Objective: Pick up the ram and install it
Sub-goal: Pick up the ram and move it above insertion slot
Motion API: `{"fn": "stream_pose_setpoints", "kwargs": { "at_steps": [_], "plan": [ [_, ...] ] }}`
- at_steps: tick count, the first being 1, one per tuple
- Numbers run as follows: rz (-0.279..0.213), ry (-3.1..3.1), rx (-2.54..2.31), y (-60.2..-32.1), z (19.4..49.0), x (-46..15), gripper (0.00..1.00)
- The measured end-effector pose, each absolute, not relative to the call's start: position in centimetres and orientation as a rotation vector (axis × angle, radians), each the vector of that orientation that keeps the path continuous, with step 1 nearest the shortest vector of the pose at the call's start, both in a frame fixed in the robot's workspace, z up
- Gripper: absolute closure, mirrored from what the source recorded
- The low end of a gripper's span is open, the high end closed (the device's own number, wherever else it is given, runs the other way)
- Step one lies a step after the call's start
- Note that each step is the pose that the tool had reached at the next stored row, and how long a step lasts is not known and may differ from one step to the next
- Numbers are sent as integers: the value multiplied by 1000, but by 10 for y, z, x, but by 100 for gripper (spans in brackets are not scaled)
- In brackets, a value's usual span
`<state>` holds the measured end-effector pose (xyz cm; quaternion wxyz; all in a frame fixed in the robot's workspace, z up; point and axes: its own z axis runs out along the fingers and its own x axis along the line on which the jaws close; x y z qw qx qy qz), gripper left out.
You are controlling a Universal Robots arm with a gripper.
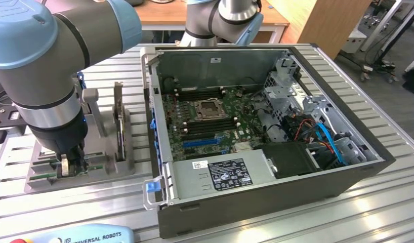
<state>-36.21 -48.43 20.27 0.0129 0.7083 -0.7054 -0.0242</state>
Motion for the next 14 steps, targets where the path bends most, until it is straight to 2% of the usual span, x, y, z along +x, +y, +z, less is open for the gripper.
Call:
{"fn": "stream_pose_setpoints", "kwargs": {
  "at_steps": [14],
  "plan": [
    [-75, -2198, 2207, -484, 215, -362, 89]
  ]
}}
